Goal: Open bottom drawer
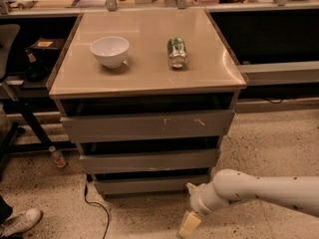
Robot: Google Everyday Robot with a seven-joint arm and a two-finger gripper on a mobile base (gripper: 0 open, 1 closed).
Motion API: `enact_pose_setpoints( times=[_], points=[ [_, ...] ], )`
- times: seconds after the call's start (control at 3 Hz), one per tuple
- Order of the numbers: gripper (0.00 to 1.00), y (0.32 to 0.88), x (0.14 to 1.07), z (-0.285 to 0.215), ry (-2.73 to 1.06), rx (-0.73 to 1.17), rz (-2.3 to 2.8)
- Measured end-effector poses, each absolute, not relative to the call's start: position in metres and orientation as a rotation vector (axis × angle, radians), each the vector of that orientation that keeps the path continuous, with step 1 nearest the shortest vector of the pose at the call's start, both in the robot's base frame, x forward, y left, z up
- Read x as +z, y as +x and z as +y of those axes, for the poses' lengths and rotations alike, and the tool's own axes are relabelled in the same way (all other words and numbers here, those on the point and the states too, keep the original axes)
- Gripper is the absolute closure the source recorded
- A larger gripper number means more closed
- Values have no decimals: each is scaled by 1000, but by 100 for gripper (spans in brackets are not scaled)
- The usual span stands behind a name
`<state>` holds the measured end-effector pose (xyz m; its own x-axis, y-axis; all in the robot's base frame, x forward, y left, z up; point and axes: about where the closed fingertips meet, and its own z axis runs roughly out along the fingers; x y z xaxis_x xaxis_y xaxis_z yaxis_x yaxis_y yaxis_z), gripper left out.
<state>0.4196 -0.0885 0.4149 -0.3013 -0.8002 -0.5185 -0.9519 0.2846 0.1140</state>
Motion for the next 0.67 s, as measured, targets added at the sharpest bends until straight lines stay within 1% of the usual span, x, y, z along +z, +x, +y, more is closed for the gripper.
enact_pose_setpoints(
  times=[0.33,0.67],
  points=[
    [0,436,388,-83,-1531,565,2184],
    [0,476,340,-71,-1475,558,2189]
  ],
)
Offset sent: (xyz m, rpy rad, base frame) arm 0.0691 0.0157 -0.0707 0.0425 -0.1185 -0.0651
